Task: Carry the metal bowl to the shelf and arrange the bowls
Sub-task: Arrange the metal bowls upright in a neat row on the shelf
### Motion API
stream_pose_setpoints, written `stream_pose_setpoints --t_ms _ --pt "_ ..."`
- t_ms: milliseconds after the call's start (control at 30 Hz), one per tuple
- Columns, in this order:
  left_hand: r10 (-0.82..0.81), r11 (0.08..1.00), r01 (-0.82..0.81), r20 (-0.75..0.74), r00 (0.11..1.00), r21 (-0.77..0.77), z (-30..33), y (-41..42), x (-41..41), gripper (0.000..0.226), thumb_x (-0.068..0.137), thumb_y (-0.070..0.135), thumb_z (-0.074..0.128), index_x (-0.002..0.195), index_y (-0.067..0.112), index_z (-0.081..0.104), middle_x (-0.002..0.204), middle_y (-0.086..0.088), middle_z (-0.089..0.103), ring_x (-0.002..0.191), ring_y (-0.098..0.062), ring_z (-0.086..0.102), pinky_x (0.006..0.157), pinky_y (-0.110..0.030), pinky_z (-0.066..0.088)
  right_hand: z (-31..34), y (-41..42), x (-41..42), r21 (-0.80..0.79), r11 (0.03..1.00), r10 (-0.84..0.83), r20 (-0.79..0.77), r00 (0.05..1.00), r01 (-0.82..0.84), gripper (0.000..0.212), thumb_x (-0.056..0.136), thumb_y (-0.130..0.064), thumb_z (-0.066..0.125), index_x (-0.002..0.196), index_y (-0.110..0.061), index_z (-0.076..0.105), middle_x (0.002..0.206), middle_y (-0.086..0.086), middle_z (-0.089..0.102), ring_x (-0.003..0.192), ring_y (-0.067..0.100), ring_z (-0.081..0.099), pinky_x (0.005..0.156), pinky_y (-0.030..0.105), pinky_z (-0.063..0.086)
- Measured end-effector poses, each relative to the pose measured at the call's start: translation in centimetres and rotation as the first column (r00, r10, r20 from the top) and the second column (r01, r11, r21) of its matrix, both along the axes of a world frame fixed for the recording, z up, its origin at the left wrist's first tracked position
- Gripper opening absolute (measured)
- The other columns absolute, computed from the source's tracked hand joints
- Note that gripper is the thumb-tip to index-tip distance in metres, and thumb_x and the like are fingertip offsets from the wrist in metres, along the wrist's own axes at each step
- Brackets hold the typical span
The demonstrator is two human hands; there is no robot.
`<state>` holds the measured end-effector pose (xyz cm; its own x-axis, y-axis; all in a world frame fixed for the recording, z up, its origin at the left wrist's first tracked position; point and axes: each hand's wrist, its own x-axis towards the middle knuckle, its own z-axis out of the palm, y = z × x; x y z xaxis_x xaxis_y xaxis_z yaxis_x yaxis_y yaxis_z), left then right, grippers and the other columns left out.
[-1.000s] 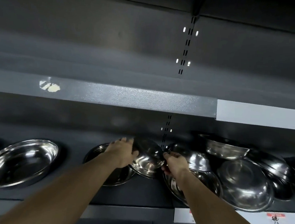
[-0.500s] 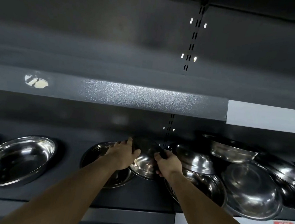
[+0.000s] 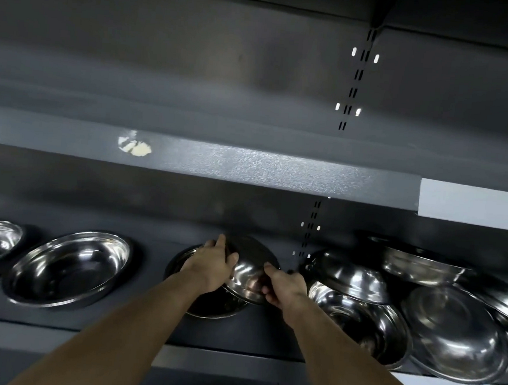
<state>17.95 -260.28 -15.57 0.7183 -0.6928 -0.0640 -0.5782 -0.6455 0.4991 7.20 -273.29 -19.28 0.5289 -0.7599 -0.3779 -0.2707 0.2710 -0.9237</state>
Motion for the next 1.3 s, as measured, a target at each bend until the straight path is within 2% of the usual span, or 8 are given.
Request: stream_pose_setpoints --t_ms 267,400,567,733,900,1100,1233,1300 --pt "0.04 0.975 -0.063 -0.112 0.993 -0.212 0.7 1.0 0.1 0.072 0.099 0.045 0.045 0.158 0.017 0.016 0.16 -0.007 0.031 0.145 -0.025 0.034 0.12 -0.036 0.027 1.1 1.3 -0.7 -0.116 0.989 -0.08 0.058 0.995 0.086 0.026 0.086 -0.037 0.072 0.101 -0.017 0.066 0.082 0.0 0.073 0.059 0.013 0.064 0.052 0.023 0.051" --pt "0.073 0.94 -0.109 -0.12 0.99 -0.325 1.6 1.1 -0.3 0.068 0.097 0.046 0.048 0.156 0.023 0.025 0.155 -0.006 0.041 0.142 -0.024 0.04 0.117 -0.033 0.031 2.1 1.9 -1.9 -0.319 0.936 -0.111 0.137 0.984 0.15 0.046 0.079 -0.039 0.077 0.12 -0.022 0.064 0.1 -0.003 0.077 0.095 0.019 0.072 0.095 0.041 0.056" --pt "0.09 0.844 -0.225 -0.287 0.954 -0.486 2.8 1.2 -0.7 0.049 0.096 0.043 0.053 0.14 0.024 0.046 0.132 -0.002 0.063 0.126 -0.028 0.056 0.106 -0.033 0.042 3.3 2.5 -4.0 -0.51 0.841 -0.109 0.173 0.979 0.184 0.08 0.073 -0.021 0.083 0.144 -0.028 0.046 0.112 -0.022 0.062 0.105 0.002 0.06 0.099 0.019 0.042" --pt "0.078 0.73 -0.357 -0.448 0.89 -0.582 3.8 1.3 -1.5 0.046 0.093 0.048 0.052 0.132 0.025 0.054 0.126 0.0 0.066 0.121 -0.026 0.058 0.104 -0.029 0.039 4.3 3.4 -5.0 -0.33 0.862 -0.265 0.353 0.898 0.384 0.061 0.088 -0.017 0.065 0.145 -0.02 0.045 0.116 -0.011 0.071 0.102 0.007 0.063 0.106 0.027 0.044" --pt "-0.004 0.683 -0.401 -0.552 0.834 -0.611 4.3 1.8 -2.0 0.065 0.08 0.066 0.048 0.125 0.02 0.057 0.126 -0.007 0.065 0.116 -0.03 0.062 0.106 -0.046 0.046 5.6 3.9 -5.5 -0.008 0.888 -0.407 0.452 0.794 0.46 0.03 0.096 -0.024 0.051 0.126 -0.017 0.055 0.09 0.0 0.072 0.048 0.014 0.063 0.052 0.027 0.048" --pt "-0.007 0.697 -0.46 -0.646 0.763 -0.55 4.1 2.4 -2.2 0.095 0.061 0.087 0.039 0.121 0.018 0.064 0.122 -0.003 0.066 0.114 -0.027 0.063 0.107 -0.044 0.045 6.3 4.3 -6.8 0.053 0.875 -0.462 0.389 0.797 0.481 0.051 0.095 -0.063 0.043 0.11 -0.017 0.058 0.091 -0.004 0.073 0.04 0.01 0.061 0.044 0.024 0.042" --pt "-0.009 0.715 -0.449 -0.649 0.761 -0.536 3.7 2.3 -2.4 0.048 0.072 0.043 0.055 0.102 0.007 0.068 0.107 -0.012 0.07 0.102 -0.034 0.066 0.095 -0.045 0.052 6.1 4.3 -7.4 -0.012 0.911 -0.395 0.264 0.88 0.413 0.044 0.092 -0.052 0.058 0.107 -0.011 0.062 0.066 -0.001 0.063 0.036 0.009 0.053 0.043 0.021 0.041" --pt "-0.019 0.75 -0.408 -0.634 0.773 -0.52 3.4 2.3 -2.5 0.052 0.079 0.023 0.055 0.129 0.009 0.059 0.124 -0.013 0.063 0.118 -0.032 0.059 0.103 -0.041 0.046 5.9 4.3 -7.5 -0.073 0.927 -0.345 0.214 0.914 0.367 0.022 0.093 -0.025 0.061 0.111 -0.013 0.057 0.066 0.003 0.062 0.038 0.01 0.053 0.041 0.02 0.042"
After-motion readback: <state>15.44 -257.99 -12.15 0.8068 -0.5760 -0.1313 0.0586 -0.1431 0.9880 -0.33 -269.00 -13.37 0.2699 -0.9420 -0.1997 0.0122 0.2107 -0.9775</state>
